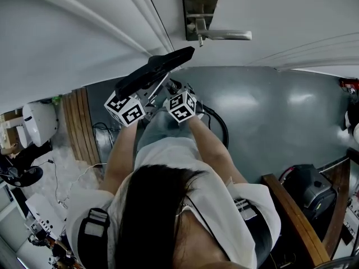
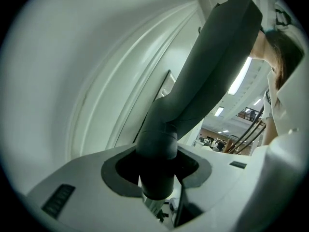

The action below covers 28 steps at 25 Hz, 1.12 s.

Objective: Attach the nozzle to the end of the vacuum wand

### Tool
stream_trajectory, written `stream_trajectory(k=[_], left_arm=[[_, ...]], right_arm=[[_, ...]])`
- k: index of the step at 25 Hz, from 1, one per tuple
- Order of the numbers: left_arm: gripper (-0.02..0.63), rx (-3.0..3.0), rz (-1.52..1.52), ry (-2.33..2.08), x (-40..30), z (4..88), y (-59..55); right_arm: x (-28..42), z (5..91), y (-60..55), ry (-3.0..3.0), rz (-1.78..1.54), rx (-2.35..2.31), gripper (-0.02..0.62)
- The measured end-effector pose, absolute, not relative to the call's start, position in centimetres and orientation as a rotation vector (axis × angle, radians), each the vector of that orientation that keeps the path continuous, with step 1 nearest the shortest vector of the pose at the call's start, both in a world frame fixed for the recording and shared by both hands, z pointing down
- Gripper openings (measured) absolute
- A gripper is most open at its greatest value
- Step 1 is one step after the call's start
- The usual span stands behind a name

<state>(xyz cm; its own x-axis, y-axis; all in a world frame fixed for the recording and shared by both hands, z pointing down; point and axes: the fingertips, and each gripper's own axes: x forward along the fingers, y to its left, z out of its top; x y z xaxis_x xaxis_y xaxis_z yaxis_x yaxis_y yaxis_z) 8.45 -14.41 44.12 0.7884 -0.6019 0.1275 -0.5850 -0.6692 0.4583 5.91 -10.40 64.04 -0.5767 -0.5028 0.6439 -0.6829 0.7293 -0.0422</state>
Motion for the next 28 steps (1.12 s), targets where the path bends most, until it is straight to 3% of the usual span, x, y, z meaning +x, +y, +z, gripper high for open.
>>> stream_trajectory(k=[18, 28], left_arm=[[0.161, 2.649, 0.278, -0.892, 9.2, 44.5, -13.8], [0.155, 2.629, 0.087, -0.902, 9.9, 45.0, -14.1]], right_arm=[[5.2, 64.3, -10.3, -2.259, 0.411, 0.904, 0.112], [5.9, 64.1, -10.7, -2.250, 0.462, 0.937, 0.112]])
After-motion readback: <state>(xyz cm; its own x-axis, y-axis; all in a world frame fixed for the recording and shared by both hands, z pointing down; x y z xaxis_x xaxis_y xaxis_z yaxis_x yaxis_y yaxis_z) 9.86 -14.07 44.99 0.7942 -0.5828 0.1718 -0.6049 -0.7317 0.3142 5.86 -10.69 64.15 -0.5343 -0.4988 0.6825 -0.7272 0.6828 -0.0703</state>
